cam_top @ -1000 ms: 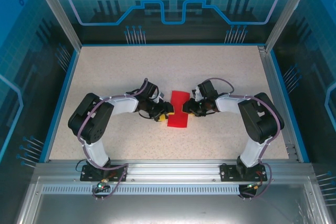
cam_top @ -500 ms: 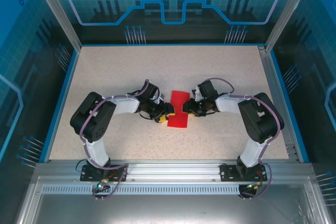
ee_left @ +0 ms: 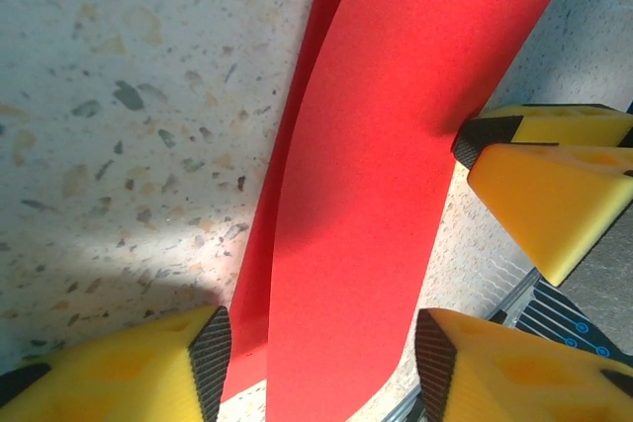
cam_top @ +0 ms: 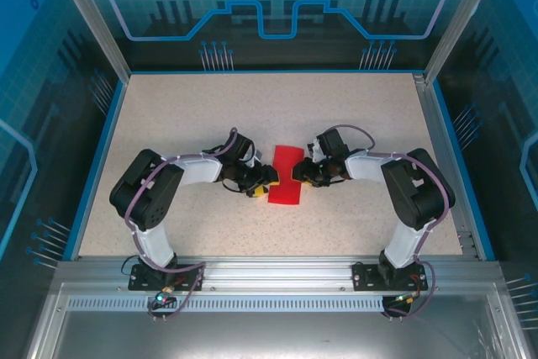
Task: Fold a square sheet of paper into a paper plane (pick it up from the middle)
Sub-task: Fold the square sheet of paper in half at the center of the table.
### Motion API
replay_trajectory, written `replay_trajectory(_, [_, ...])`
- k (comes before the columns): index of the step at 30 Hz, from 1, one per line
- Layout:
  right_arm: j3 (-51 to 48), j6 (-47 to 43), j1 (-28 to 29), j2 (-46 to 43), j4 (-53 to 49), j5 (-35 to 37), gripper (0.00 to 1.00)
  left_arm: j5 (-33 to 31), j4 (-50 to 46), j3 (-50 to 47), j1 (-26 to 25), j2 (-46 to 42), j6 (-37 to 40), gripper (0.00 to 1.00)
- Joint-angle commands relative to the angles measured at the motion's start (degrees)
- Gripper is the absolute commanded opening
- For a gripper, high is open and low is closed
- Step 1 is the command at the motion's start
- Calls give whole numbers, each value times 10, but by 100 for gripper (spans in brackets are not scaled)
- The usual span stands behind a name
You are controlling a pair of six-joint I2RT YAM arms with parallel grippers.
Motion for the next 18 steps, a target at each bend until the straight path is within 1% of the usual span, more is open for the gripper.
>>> replay_trajectory(1, [-19, -7, -8, 20, -46, 24, 36, 8, -9, -4, -2, 2, -5, 51])
replay_trajectory(6, [-20, -6, -9, 18, -46, 23, 36, 24, 4, 9, -2, 9, -12, 47])
replay_trajectory(18, [-19, -6, -9, 12, -49, 23, 36, 20, 34, 30, -1, 26, -33, 47])
